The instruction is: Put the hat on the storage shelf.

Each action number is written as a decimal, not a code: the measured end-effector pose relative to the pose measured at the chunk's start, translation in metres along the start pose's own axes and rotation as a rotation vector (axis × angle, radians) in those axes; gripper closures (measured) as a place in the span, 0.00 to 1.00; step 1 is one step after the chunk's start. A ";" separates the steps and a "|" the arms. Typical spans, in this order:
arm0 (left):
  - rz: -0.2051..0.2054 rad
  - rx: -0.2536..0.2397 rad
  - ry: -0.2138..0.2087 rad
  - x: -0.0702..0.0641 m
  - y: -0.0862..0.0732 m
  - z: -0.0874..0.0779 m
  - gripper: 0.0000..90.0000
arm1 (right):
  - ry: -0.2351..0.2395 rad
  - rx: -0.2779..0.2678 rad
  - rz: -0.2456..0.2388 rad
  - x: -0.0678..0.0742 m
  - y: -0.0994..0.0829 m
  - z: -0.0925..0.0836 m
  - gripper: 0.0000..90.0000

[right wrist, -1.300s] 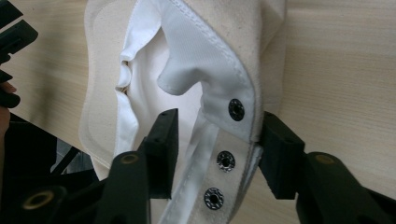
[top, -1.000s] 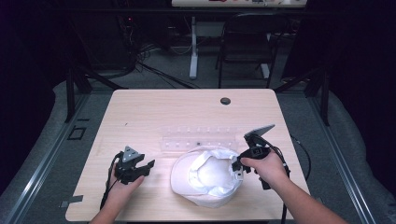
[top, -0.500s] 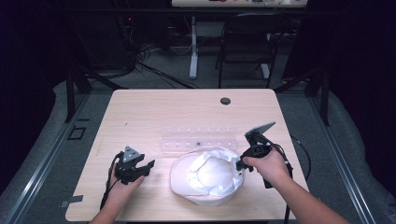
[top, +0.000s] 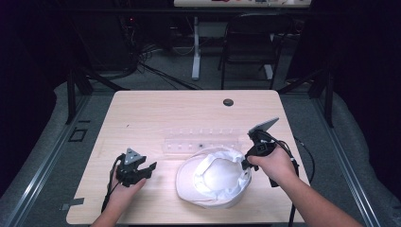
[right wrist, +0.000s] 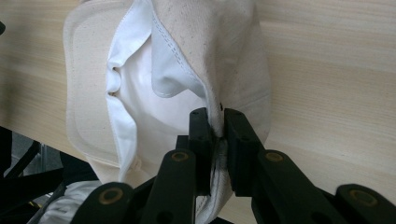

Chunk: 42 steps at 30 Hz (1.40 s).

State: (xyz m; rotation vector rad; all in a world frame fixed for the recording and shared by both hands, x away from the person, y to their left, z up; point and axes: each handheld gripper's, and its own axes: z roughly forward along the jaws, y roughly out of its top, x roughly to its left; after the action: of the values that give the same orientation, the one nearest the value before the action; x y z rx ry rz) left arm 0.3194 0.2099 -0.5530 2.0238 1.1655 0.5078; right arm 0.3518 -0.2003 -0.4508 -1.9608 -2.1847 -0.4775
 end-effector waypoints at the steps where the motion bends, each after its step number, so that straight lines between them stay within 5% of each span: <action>1: 0.000 0.000 0.000 0.000 0.000 0.000 0.54 | -0.005 0.003 -0.001 0.001 0.000 -0.002 0.91; 21: -0.001 0.003 -0.003 0.000 0.000 -0.001 0.54 | -0.025 0.004 -0.024 0.016 0.006 -0.041 0.91; 42: 0.002 0.006 -0.003 0.000 0.000 0.000 0.54 | 0.027 -0.017 -0.017 0.022 0.008 -0.067 0.92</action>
State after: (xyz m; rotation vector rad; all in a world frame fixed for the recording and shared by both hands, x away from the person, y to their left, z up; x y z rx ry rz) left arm 0.3194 0.2103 -0.5529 2.0300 1.1647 0.5026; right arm 0.3506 -0.2018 -0.3802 -1.9343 -2.1896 -0.5241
